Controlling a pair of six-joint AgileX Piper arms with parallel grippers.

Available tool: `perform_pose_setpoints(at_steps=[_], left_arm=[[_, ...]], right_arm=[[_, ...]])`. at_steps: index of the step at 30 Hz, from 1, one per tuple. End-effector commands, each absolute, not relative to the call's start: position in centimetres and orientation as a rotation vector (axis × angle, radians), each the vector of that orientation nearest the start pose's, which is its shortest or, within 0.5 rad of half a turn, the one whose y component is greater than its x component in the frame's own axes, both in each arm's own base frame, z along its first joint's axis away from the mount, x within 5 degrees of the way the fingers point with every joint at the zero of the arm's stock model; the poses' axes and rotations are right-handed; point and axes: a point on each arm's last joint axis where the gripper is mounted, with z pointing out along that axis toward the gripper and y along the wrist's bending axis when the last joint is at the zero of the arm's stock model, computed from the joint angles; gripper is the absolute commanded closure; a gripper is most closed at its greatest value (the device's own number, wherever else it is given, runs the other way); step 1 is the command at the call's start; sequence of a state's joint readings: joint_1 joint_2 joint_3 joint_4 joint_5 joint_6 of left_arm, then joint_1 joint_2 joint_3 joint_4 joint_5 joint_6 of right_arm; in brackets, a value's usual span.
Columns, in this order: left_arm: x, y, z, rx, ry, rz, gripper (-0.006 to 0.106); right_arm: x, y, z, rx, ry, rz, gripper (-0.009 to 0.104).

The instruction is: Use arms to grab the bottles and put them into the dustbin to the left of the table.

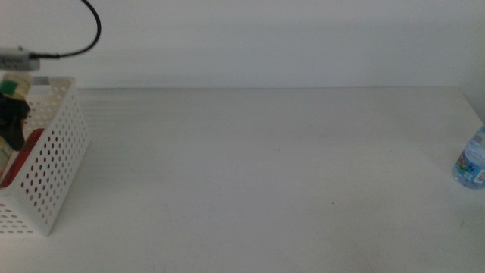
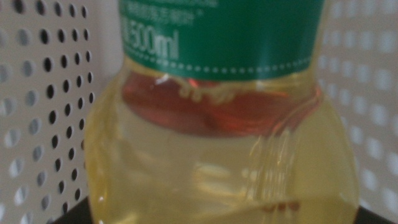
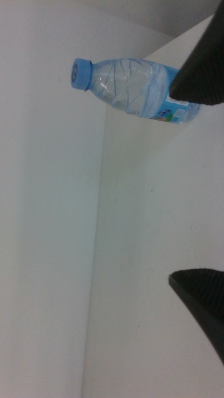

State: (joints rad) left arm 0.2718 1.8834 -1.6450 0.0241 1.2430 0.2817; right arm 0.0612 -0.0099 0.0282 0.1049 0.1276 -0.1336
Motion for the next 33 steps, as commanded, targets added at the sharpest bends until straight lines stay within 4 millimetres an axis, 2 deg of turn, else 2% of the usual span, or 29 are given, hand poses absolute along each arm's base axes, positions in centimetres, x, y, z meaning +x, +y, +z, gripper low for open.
perform_pose_setpoints(at_steps=[1,6,9,13,15,16,19,22,27,33], left_arm=[[36.9,10.8,29.6,0.028,2.979,0.147,0.105],[37.6,11.4,27.7,0.037,3.022,0.201,0.105],[38.0,11.7,27.4,0.025,3.007,0.24,0.104],[38.3,11.9,27.5,0.029,2.967,0.267,0.092],[38.4,11.9,27.5,0.041,2.957,0.27,0.081],[38.5,11.9,27.4,0.042,2.953,0.271,0.059],[38.5,11.9,27.4,0.04,2.951,0.27,0.031],[38.6,11.9,27.4,0.037,2.947,0.263,0.01],[38.5,11.3,28.1,0.052,2.951,0.267,0.01],[38.7,8.8,31.8,0.073,2.846,0.294,0.01]], right_arm=[[5.4,0.4,20.4,-0.08,1.516,0.013,0.012],[5.4,0.4,20.4,-0.08,1.516,0.013,0.012],[5.4,0.4,20.4,-0.08,1.516,0.013,0.012],[5.4,0.4,20.4,-0.08,1.516,0.013,0.012],[5.4,0.4,20.4,-0.08,1.516,0.013,0.012],[5.4,0.4,20.4,-0.08,1.516,0.013,0.012],[5.4,0.4,20.4,-0.08,1.516,0.013,0.012],[5.4,0.4,20.4,-0.08,1.516,0.013,0.012],[5.4,0.4,20.4,-0.08,1.516,0.013,0.012],[5.4,0.4,20.4,-0.08,1.516,0.013,0.012]])
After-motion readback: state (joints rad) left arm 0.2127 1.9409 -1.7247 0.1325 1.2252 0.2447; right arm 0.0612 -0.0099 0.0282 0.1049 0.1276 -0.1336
